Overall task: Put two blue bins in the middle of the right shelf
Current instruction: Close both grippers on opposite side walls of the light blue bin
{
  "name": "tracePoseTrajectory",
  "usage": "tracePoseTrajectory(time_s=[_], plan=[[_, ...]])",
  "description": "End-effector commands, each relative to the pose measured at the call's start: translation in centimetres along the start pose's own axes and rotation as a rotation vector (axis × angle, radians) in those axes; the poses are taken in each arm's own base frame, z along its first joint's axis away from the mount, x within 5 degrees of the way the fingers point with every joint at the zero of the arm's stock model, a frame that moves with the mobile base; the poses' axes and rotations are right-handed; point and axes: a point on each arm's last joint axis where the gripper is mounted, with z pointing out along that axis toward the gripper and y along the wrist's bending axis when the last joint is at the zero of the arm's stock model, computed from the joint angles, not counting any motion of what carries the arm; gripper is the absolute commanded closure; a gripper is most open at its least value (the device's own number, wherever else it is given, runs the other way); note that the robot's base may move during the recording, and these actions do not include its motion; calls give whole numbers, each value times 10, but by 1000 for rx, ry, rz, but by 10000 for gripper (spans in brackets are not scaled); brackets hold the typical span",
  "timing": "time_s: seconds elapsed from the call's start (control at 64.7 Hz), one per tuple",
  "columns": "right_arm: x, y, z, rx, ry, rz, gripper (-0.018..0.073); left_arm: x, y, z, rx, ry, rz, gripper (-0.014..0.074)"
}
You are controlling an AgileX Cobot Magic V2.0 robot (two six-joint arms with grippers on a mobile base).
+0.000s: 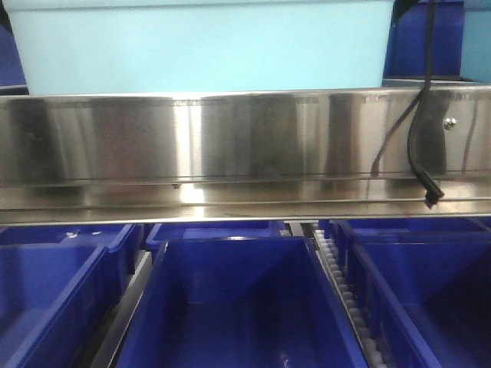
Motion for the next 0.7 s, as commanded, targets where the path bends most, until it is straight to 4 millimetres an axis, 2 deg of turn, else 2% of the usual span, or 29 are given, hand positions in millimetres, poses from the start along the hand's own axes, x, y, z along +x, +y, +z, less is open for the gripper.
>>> tracePoseTrajectory(time_s=[0.0, 0.263, 0.68], plan=[[-1, -3, -2, 12, -8, 0, -10, -2, 0, -2, 1, -12, -9, -3], [-1, -4, -2, 23, -9, -4, -10, -3, 16, -1, 1, -9, -56, -3], [-1, -5, -1, 34, -8, -8, -10, -3, 15, -1, 19, -6, -65, -3]])
